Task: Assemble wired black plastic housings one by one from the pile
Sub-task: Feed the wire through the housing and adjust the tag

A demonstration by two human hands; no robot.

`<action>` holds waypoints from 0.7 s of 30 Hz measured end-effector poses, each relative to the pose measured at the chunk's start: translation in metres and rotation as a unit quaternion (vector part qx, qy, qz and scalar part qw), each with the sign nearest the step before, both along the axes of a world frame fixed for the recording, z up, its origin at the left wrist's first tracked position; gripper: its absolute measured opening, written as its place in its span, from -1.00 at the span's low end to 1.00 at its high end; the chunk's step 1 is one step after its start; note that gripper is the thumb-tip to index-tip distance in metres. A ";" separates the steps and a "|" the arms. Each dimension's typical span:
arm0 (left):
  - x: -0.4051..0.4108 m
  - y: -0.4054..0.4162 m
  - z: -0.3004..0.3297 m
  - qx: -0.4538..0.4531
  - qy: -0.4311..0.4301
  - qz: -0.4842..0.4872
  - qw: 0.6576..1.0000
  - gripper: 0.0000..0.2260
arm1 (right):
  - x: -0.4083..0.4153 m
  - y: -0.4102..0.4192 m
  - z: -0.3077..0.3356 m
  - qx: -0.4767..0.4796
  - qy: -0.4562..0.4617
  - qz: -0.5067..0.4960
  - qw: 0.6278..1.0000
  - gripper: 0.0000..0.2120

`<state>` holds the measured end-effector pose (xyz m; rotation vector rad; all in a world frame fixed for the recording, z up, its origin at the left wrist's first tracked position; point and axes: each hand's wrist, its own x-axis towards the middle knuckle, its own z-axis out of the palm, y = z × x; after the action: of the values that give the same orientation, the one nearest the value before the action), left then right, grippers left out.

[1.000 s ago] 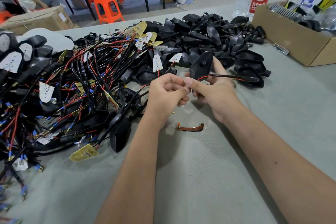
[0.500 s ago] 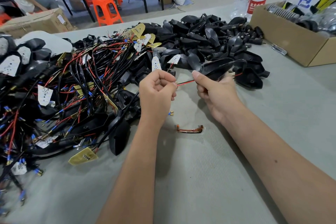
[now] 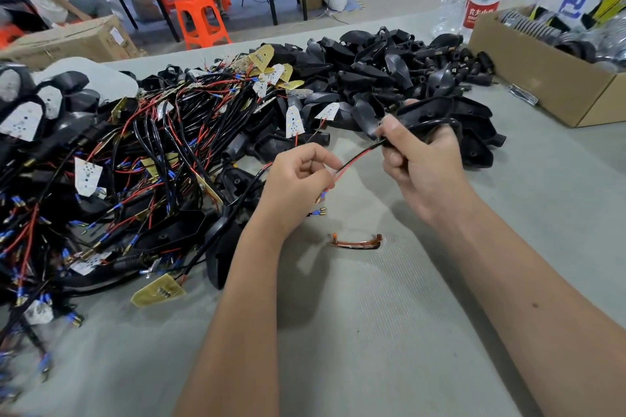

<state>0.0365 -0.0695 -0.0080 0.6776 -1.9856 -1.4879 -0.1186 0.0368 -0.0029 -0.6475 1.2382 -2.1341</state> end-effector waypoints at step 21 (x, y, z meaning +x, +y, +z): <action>0.043 -0.022 0.019 0.067 -0.036 -0.078 0.994 -0.86 | -0.007 -0.008 -0.011 -0.061 -0.207 0.047 0.975 -0.92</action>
<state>0.0799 -0.0919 0.0107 0.6507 -2.0466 -1.7247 -0.1253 0.0284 -0.0136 -0.2798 0.8395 -2.1363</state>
